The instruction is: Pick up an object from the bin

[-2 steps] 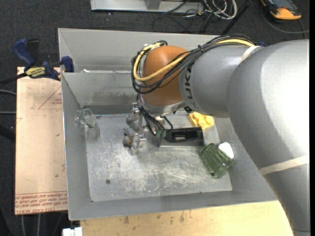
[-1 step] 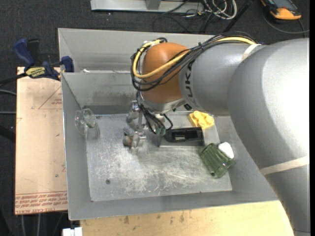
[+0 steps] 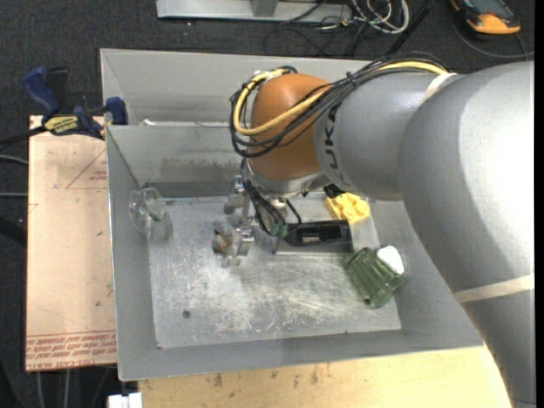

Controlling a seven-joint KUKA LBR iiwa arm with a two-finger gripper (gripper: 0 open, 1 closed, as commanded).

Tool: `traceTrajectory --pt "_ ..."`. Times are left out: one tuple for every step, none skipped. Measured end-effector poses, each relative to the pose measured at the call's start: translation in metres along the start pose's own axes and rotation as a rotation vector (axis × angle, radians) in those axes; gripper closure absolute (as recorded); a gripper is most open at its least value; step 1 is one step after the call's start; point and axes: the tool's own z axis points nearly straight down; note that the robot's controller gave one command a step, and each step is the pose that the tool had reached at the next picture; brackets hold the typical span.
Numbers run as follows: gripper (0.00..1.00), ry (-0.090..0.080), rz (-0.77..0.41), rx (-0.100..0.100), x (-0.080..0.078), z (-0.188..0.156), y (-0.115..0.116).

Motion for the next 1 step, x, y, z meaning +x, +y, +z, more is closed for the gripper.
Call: traceTrajectory --pt "0.0 -0.006 0.062 -0.001 -0.0023 0.0161 0.0042"
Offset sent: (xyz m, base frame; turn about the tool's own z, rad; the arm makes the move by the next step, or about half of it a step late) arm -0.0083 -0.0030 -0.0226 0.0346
